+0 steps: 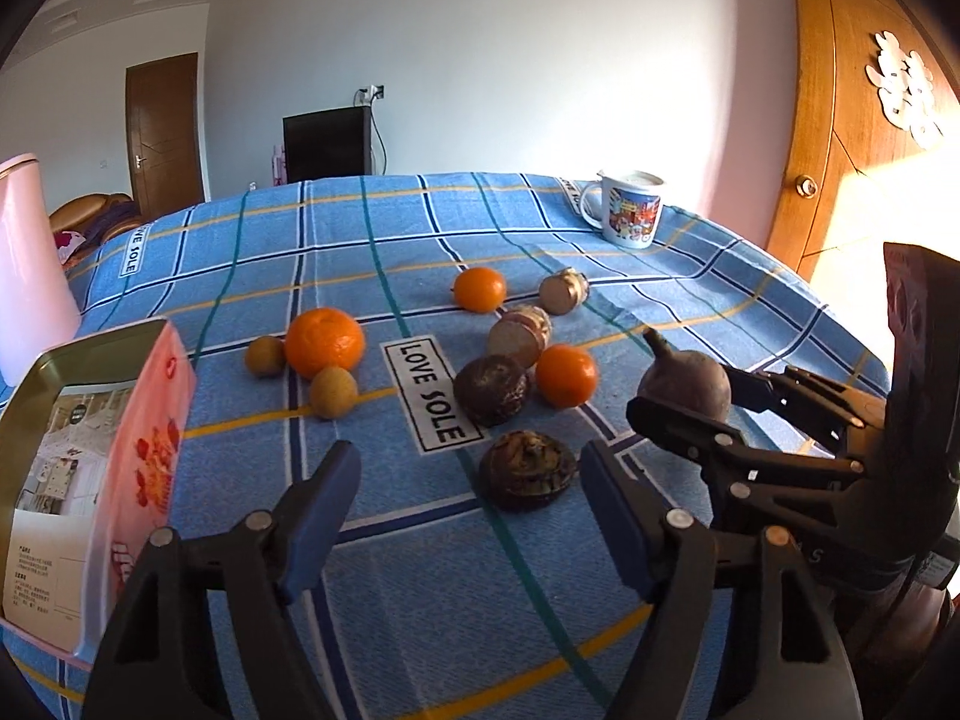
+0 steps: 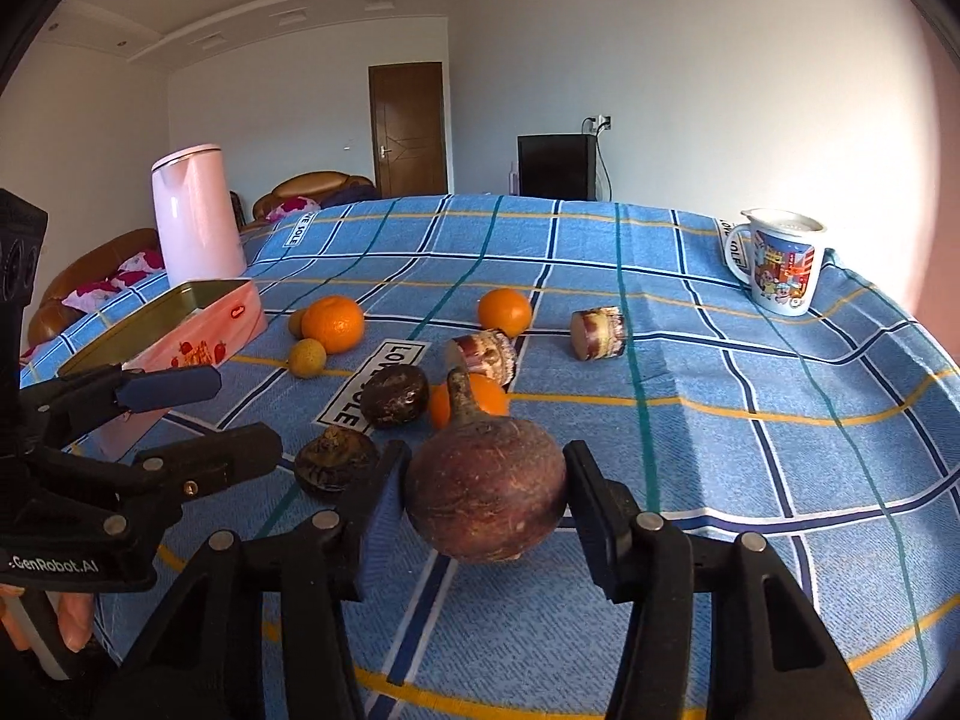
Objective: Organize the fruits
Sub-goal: 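Grasp the dark brown round fruit with the left tool while the right tool grasps the purple fruit, then lift and carry both held fruits toward the open tin box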
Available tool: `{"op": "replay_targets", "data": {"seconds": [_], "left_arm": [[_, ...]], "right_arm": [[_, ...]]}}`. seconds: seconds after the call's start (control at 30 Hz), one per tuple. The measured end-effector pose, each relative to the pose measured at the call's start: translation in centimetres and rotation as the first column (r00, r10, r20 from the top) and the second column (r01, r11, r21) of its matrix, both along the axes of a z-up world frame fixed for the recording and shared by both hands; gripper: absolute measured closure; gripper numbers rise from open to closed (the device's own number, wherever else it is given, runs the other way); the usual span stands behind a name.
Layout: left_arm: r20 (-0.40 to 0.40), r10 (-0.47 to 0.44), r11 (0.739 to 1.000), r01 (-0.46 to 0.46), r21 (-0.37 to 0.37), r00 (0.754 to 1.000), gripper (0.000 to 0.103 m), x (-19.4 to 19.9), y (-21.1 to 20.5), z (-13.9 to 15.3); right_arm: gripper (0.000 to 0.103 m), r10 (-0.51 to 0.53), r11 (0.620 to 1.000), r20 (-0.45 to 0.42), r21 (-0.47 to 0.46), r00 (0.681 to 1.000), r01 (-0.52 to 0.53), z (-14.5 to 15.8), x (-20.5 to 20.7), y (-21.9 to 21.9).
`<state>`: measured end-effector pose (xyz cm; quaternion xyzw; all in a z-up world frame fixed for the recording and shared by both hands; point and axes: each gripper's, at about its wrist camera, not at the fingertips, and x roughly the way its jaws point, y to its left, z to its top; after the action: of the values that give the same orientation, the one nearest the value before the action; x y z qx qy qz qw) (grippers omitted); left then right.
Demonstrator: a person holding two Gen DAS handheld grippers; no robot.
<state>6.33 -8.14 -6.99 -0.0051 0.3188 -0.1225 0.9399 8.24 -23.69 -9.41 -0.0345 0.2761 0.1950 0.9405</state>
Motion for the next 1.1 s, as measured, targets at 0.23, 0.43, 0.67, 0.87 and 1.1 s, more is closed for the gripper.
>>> {"op": "replay_targets", "data": {"seconds": [0.23,0.43,0.67,0.87,1.1], "left_arm": [[-0.097,-0.045,0.999,0.047,0.012,0.994,0.03,2.5,-2.4,-0.8],[-0.189,-0.061,0.998,0.061,-0.003,0.98,0.043,4.2,-2.8,-1.9],[-0.17,-0.072,0.997,0.075,0.012,0.983,0.058,3.8,-3.2,-2.0],[-0.105,-0.061,0.998,0.058,-0.033,0.993,0.058,2.9,-2.0,-1.4],[-0.002,-0.04,0.999,0.04,-0.019,0.999,0.058,1.7,-1.8,-0.6]], "right_arm": [[0.049,-0.047,0.996,0.0,0.072,0.999,0.047,0.4,0.6,-1.8],[0.049,-0.056,0.992,-0.007,0.116,0.998,0.056,0.4,0.8,-2.6],[0.049,-0.047,0.993,-0.003,0.111,0.999,0.047,0.3,0.7,-2.4],[0.049,-0.042,0.994,0.013,0.102,0.999,0.04,0.4,0.6,-2.2],[0.049,-0.038,0.997,0.061,0.069,0.997,0.034,0.5,-0.1,-1.6]]}}
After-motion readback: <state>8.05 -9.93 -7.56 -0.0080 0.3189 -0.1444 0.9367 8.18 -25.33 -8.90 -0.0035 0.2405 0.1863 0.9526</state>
